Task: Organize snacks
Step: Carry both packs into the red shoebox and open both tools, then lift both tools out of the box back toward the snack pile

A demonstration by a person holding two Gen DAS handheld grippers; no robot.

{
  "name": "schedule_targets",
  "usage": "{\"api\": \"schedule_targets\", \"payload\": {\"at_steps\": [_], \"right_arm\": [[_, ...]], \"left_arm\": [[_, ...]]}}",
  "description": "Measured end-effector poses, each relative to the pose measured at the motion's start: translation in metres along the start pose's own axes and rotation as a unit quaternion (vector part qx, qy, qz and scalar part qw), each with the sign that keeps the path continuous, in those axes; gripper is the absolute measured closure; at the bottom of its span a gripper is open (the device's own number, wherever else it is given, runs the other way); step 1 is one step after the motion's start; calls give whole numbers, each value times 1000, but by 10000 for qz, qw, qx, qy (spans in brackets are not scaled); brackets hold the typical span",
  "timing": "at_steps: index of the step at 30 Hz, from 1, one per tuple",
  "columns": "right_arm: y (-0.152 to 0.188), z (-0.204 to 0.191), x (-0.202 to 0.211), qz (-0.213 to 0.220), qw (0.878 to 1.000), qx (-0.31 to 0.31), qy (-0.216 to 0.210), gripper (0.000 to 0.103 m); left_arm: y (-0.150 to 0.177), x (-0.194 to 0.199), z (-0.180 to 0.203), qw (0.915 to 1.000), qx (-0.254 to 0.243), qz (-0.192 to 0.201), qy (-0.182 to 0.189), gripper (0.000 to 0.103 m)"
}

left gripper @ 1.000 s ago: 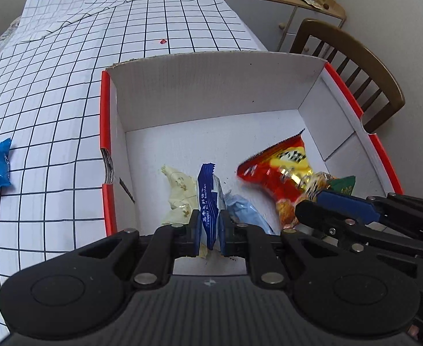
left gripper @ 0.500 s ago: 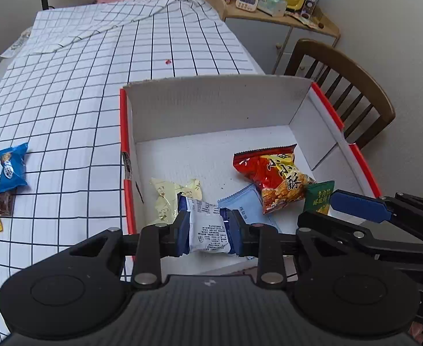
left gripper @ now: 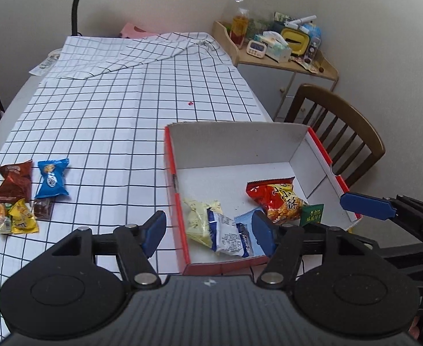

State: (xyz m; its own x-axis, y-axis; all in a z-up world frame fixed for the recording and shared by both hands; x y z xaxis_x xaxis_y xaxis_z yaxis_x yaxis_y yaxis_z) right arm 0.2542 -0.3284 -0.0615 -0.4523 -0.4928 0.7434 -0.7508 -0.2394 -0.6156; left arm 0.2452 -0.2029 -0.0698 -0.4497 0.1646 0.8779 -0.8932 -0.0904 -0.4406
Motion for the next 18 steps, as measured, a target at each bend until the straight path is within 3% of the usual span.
{"api": "schedule_targets", "payload": {"at_steps": [9, 11, 13, 18], "right_arm": [[-10, -48, -3, 89, 9998, 174, -20, 13], [-12, -61, -7, 99, 9997, 208, 2, 11], [-15, -74, -11, 148, 9996, 224, 42, 0], [-23, -111, -27, 145, 9995, 289, -11, 0]], "left_arm": [[8, 27, -49, 9996, 124, 251, -19, 32], [10, 33, -62, 9994, 138, 311, -37, 26], [12, 38, -78, 9993, 172, 344, -26, 24], [16, 48, -125, 9988, 256, 406, -67, 18]]}}
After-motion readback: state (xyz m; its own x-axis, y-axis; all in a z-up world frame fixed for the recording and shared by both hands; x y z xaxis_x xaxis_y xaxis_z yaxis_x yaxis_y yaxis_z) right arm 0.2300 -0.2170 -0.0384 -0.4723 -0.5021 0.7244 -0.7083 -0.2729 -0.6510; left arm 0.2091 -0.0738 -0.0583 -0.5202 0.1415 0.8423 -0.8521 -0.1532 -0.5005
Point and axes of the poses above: each gripper's, at about its wrist camera, not at the fingertips, and x roughly against the way its jaws point, z to its right, y to its underside, the point moved 10 cm from there along -x, roughly the way its jaws point, and after that the axes turned 13 degrees about -z, right-handed, at the moved point
